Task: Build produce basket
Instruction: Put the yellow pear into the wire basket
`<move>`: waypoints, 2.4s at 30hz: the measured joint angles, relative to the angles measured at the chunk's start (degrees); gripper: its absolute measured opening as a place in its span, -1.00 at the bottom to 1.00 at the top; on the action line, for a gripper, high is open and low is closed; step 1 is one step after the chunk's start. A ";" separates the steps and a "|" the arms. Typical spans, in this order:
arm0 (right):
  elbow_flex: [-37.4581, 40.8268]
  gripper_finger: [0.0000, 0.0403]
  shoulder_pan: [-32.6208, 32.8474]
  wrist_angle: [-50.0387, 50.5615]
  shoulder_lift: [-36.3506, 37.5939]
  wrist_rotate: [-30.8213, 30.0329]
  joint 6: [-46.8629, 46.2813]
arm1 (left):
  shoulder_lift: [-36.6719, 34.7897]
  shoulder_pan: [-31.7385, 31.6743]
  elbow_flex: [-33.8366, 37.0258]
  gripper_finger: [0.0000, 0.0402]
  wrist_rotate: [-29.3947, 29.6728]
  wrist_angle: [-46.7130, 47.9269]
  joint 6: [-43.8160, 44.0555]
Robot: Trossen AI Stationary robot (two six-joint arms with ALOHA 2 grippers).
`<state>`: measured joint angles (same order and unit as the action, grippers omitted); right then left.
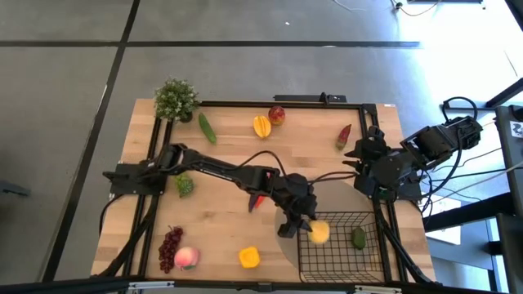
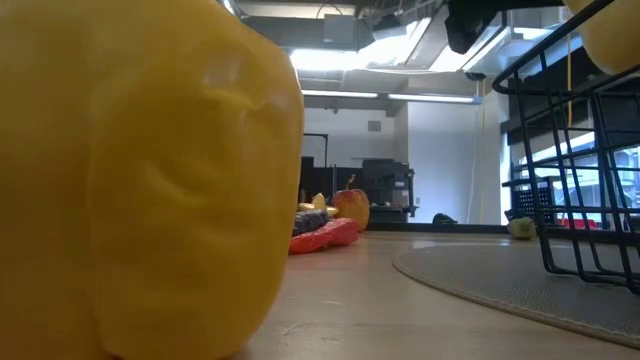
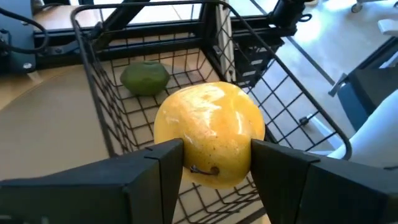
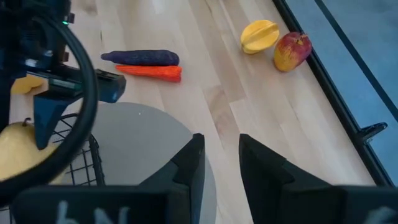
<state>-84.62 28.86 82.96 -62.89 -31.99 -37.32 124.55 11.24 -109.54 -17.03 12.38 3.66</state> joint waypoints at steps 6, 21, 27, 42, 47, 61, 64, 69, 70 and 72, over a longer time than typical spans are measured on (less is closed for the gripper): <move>0.00 -0.55 0.00 -0.13 -0.02 0.02 0.02 | 0.00 1.21 0.02 -0.25 3.39 1.59 -1.31; 0.00 -0.55 -0.01 -2.61 -0.04 0.09 0.22 | 3.32 1.93 0.19 -0.25 6.08 2.81 -2.33; 0.00 -0.55 -0.02 -2.62 -0.04 0.09 0.24 | 3.60 1.95 0.11 -0.24 6.72 2.24 -0.84; 0.00 -0.55 -0.02 -2.60 -0.04 0.57 0.11 | 4.20 1.73 0.09 -0.23 5.63 4.70 3.70; 0.00 -0.56 -0.02 -2.60 -0.04 0.63 -1.43 | 4.20 1.75 0.09 -0.23 5.63 4.70 3.70; 0.00 -0.56 0.00 -3.18 -0.04 17.53 1.83 | 4.17 1.75 0.09 -0.23 5.63 4.74 3.70; 0.00 -0.56 -0.04 -5.72 -0.05 25.13 4.82 | 4.17 1.74 0.09 -0.23 5.63 4.74 3.70; 1.85 -0.56 0.00 -15.78 0.13 40.93 13.88 | 4.17 1.75 0.09 -0.23 5.59 4.74 3.70; 2.31 -0.56 -0.01 -17.69 0.11 43.20 15.30 | 4.17 1.75 0.09 -0.23 5.59 4.74 3.68; 3.08 -0.56 -0.04 -20.03 0.10 45.00 16.83 | 4.16 1.75 0.09 -0.23 5.59 4.74 3.68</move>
<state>-81.54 28.82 62.93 -62.80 13.01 -20.49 128.71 12.99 -109.45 -11.44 17.12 7.33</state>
